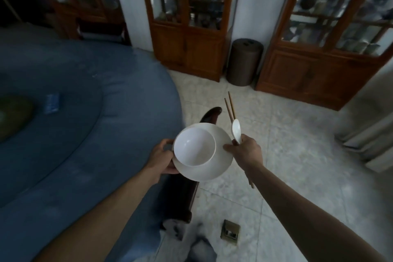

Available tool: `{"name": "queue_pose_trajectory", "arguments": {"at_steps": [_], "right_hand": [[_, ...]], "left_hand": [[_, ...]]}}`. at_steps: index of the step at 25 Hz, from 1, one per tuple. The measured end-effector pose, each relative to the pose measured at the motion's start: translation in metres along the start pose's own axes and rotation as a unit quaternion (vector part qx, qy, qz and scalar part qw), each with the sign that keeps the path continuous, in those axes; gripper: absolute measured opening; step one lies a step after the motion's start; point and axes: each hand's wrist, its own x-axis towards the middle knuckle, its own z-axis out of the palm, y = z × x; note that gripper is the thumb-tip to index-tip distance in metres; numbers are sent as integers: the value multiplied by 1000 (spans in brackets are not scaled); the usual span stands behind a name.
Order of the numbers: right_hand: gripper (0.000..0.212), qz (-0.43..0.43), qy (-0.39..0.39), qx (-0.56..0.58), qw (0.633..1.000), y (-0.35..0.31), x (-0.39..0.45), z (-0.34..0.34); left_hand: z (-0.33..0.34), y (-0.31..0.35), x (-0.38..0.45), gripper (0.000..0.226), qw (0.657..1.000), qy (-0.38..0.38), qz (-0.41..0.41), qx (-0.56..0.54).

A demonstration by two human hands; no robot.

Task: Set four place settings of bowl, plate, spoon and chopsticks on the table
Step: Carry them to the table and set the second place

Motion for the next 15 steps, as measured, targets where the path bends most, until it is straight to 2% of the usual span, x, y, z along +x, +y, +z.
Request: {"name": "queue_pose_trajectory", "arguments": {"at_steps": [7,15], "right_hand": [[39,-74,-92,-99,988,-56,103,71],[27,-137,-221,-145,955,-107,158,173]], "left_hand": [[-40,13,62,43,989,113,-17,-89],[-95,-5,102,49,957,245,-78,-136]]}}
